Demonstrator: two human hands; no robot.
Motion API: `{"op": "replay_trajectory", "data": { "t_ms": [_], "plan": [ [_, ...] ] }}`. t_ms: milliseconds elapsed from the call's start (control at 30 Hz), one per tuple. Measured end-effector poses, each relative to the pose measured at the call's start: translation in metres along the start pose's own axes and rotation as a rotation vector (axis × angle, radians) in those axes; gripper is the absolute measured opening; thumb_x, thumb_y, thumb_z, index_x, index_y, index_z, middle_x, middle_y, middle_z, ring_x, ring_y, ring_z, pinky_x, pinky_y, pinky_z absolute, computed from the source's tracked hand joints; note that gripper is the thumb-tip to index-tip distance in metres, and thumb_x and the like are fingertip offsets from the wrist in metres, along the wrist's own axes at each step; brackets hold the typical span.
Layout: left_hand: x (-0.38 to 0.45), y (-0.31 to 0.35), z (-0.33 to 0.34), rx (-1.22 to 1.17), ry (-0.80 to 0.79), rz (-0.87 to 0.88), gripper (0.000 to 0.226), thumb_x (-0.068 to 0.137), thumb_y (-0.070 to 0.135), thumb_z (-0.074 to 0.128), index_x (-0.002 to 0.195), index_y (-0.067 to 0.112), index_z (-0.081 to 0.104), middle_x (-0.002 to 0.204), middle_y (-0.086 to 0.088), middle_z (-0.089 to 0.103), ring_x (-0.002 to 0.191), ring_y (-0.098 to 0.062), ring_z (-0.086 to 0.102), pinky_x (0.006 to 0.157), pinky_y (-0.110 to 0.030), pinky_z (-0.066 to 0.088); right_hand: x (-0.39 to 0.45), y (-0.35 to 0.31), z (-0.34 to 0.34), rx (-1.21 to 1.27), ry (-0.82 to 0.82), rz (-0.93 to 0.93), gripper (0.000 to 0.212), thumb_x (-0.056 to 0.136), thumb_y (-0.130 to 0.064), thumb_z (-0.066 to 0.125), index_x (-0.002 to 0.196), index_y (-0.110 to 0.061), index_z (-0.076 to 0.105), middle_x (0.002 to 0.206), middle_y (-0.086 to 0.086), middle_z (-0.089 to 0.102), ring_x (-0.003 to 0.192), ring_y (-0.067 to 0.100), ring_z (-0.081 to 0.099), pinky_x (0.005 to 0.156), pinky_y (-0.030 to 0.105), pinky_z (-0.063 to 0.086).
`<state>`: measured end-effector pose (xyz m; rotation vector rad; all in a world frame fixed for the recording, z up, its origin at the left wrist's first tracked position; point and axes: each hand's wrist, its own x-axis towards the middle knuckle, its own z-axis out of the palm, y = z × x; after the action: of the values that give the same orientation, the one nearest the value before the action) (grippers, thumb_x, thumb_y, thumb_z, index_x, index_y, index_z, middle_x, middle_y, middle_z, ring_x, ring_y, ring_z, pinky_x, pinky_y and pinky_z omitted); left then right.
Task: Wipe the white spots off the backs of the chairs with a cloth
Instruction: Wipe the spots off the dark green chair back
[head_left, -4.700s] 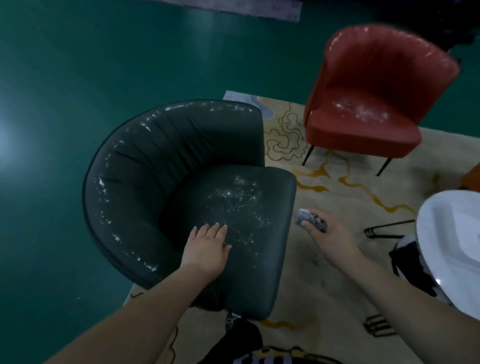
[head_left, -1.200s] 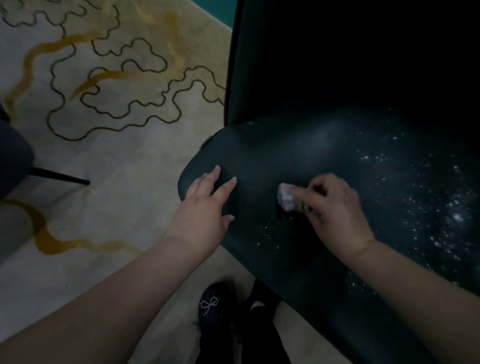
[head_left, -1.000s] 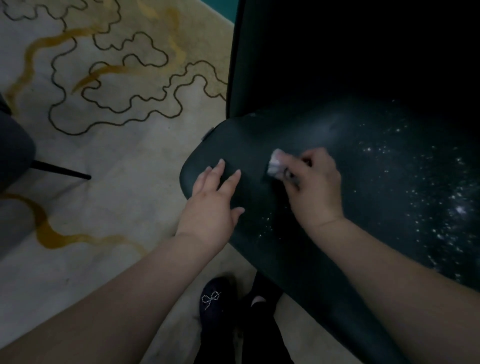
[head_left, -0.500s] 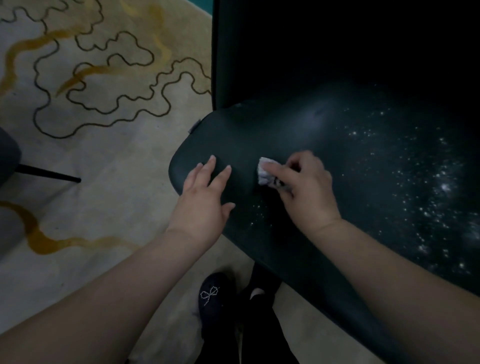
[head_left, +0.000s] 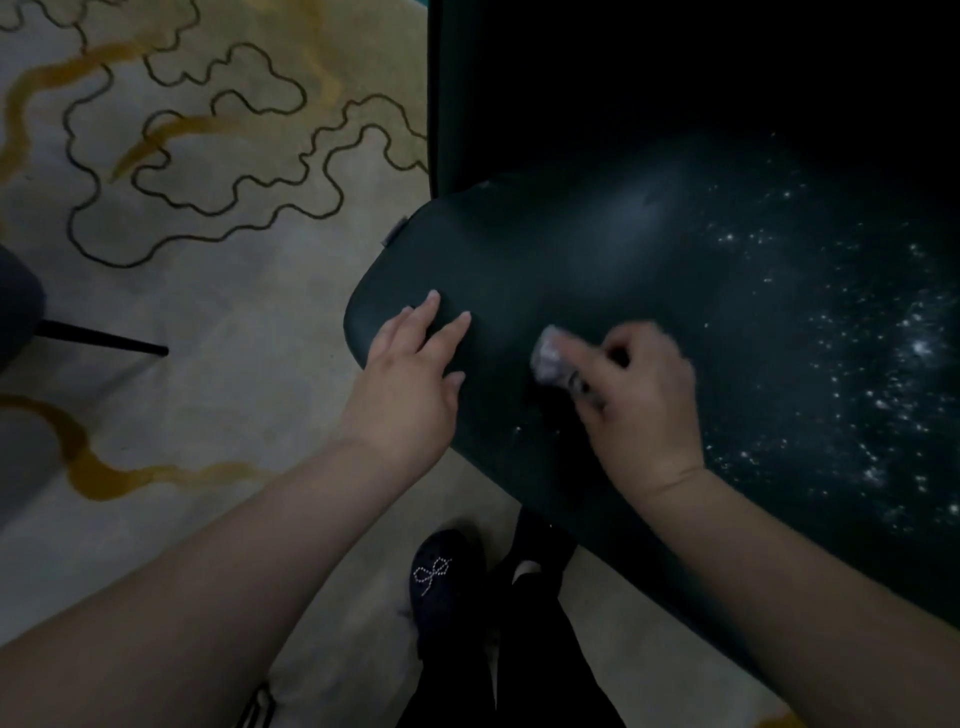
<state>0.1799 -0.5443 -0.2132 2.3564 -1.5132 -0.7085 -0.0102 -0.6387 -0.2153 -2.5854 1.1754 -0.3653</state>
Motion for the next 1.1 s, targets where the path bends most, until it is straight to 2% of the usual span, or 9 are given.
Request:
{"op": "replay_trajectory", "data": {
  "t_ms": [100, 200, 267, 433, 567, 633, 867, 1000, 1100],
  "plan": [
    [0.0, -0.002, 0.0, -0.002, -0.01, 0.0, 0.057, 0.095, 0.022, 0.054, 0.148, 0.026, 0.032, 0.159, -0.002, 0.015, 0.144, -0.026, 0.012, 0.115, -0.026, 0.004, 0.005, 0.002, -0.003, 0.054, 0.088, 0.147, 0.051, 0.071, -0.002, 0.075, 0.118, -0.02, 0.068, 0.095, 0.018, 0.051, 0.081, 0.035, 0.051, 0.065, 0.047, 0.048],
    [-0.002, 0.0, 0.002, -0.007, -0.015, -0.013, 0.059, 0.095, 0.025, 0.054, 0.148, 0.028, 0.03, 0.16, -0.001, 0.012, 0.145, -0.024, 0.01, 0.114, -0.024, 0.002, -0.005, -0.013, -0.001, 0.009, -0.052, -0.179, 0.044, 0.072, -0.009, 0.067, 0.113, -0.023, 0.07, 0.09, 0.016, 0.055, 0.077, 0.034, 0.053, 0.063, 0.04, 0.043],
    [-0.003, 0.0, 0.002, 0.004, -0.022, 0.0, 0.061, 0.094, 0.027, 0.055, 0.149, 0.028, 0.028, 0.16, -0.002, 0.012, 0.145, -0.024, 0.009, 0.115, -0.026, 0.004, 0.0, -0.01, -0.004, -0.04, -0.126, -0.254, 0.042, 0.073, -0.011, 0.065, 0.112, -0.025, 0.071, 0.088, 0.015, 0.056, 0.076, 0.033, 0.054, 0.063, 0.039, 0.039],
    [-0.005, -0.003, 0.0, 0.022, -0.052, 0.016, 0.063, 0.094, 0.028, 0.055, 0.15, 0.028, 0.026, 0.16, -0.002, 0.009, 0.145, -0.024, 0.007, 0.113, -0.025, 0.002, 0.009, 0.005, -0.013, 0.004, 0.011, 0.064, 0.053, 0.068, 0.001, 0.073, 0.116, -0.022, 0.069, 0.092, 0.019, 0.053, 0.08, 0.035, 0.051, 0.066, 0.043, 0.045],
    [-0.005, 0.0, 0.001, 0.018, -0.04, 0.011, 0.064, 0.094, 0.028, 0.055, 0.15, 0.027, 0.025, 0.16, -0.002, 0.008, 0.146, -0.024, 0.006, 0.114, -0.025, 0.002, -0.021, -0.026, -0.002, -0.02, -0.075, -0.181, 0.042, 0.072, -0.023, 0.063, 0.113, -0.029, 0.07, 0.088, 0.01, 0.056, 0.077, 0.03, 0.054, 0.066, 0.038, 0.036],
    [-0.006, 0.001, 0.002, 0.0, -0.042, 0.001, 0.064, 0.094, 0.028, 0.056, 0.15, 0.027, 0.025, 0.16, -0.001, 0.007, 0.146, -0.023, 0.005, 0.113, -0.024, 0.001, -0.031, -0.029, 0.002, -0.044, -0.142, -0.227, 0.042, 0.071, -0.023, 0.072, 0.112, -0.031, 0.07, 0.087, 0.008, 0.057, 0.076, 0.03, 0.056, 0.066, 0.041, 0.039],
    [-0.007, -0.001, 0.001, 0.04, -0.06, 0.013, 0.066, 0.095, 0.028, 0.054, 0.151, 0.028, 0.02, 0.161, -0.001, 0.004, 0.146, -0.023, 0.002, 0.113, -0.023, -0.001, -0.031, -0.011, 0.001, -0.05, -0.008, 0.127, 0.063, 0.058, -0.006, 0.082, 0.115, -0.029, 0.068, 0.092, 0.012, 0.053, 0.082, 0.033, 0.052, 0.073, 0.04, 0.031],
    [-0.009, 0.003, 0.002, 0.033, -0.051, -0.001, 0.065, 0.095, 0.029, 0.053, 0.151, 0.027, 0.02, 0.161, -0.002, 0.004, 0.146, -0.023, 0.003, 0.113, -0.024, -0.001, -0.043, -0.028, 0.011, -0.065, -0.117, -0.215, 0.052, 0.063, -0.022, 0.082, 0.112, -0.034, 0.069, 0.091, 0.008, 0.058, 0.08, 0.029, 0.056, 0.071, 0.039, 0.037],
    [-0.012, 0.004, 0.002, 0.031, -0.05, -0.006, 0.065, 0.094, 0.03, 0.054, 0.151, 0.028, 0.022, 0.161, -0.002, 0.005, 0.146, -0.024, 0.005, 0.111, -0.023, -0.001, -0.036, -0.009, 0.007, -0.066, -0.09, -0.144, 0.054, 0.062, -0.016, 0.079, 0.113, -0.032, 0.069, 0.091, 0.011, 0.058, 0.08, 0.032, 0.056, 0.07, 0.042, 0.038]
  ]
}}
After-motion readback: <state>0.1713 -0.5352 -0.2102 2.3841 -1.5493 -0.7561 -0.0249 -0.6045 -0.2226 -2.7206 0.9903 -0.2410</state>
